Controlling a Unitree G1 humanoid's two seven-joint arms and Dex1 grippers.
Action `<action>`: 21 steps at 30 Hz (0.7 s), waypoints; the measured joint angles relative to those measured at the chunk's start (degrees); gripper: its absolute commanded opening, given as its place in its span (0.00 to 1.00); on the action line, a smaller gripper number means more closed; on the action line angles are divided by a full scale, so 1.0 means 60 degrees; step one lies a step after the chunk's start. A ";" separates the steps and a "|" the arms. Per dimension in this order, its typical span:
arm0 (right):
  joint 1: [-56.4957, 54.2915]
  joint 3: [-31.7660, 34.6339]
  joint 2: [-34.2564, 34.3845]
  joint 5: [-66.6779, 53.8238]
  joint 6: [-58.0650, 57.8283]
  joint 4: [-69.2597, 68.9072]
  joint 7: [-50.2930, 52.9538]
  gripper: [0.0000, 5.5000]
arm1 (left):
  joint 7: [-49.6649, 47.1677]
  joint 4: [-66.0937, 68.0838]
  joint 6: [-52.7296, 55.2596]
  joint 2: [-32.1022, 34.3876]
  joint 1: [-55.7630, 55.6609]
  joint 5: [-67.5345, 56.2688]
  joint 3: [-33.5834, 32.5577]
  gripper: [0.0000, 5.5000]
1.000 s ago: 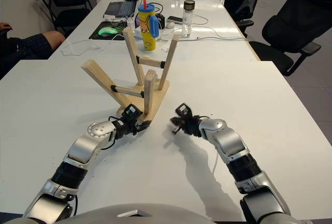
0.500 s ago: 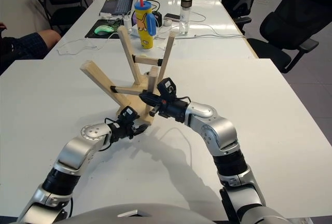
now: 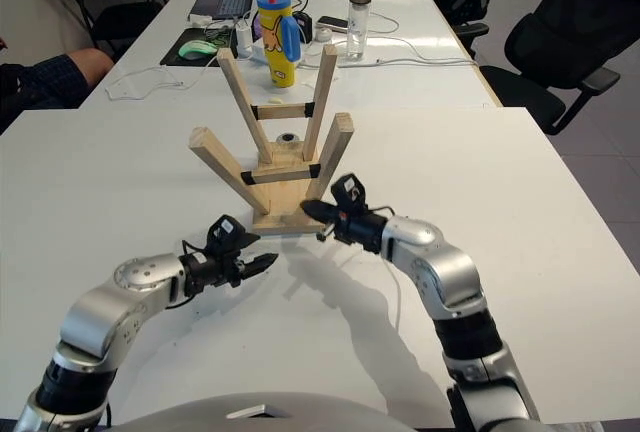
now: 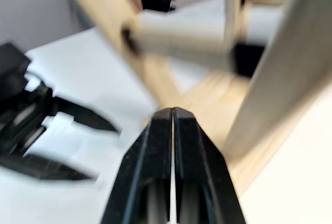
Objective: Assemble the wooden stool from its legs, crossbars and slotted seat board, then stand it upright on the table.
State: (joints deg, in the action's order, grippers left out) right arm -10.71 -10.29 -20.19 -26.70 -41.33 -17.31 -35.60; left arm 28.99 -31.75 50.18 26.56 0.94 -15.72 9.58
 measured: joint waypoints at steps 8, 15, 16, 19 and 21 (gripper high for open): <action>0.1798 0.2486 0.1962 0.0697 0.2422 -0.0898 0.3740 0.00 | -0.3643 -0.0305 -0.3395 -0.2859 0.0641 0.0480 -0.2675 0.20; -0.0195 0.2983 0.2505 0.1297 0.3235 -0.1001 0.5281 0.00 | -0.4642 -0.0337 -0.4270 -0.2969 -0.0985 0.1332 -0.2952 0.01; -0.0233 0.2823 0.2520 0.1379 0.3227 -0.0995 0.5272 0.00 | -0.4641 -0.0334 -0.4273 -0.2967 -0.0988 0.1373 -0.2879 0.00; -0.0953 0.1228 0.2787 0.1449 0.2583 -0.0928 0.4893 0.00 | -0.4503 0.0048 -0.4199 -0.3139 -0.1417 0.1593 -0.1922 0.00; -0.0920 0.0885 0.2743 0.1481 0.2125 -0.0961 0.4886 0.00 | -0.4571 0.0302 -0.3911 -0.3020 -0.1465 0.1837 -0.1917 0.00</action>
State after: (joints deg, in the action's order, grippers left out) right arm -16.23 -4.98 -3.73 -17.81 -28.58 -23.08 -6.28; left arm 1.56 -29.93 26.72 8.44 -7.85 -4.70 -1.92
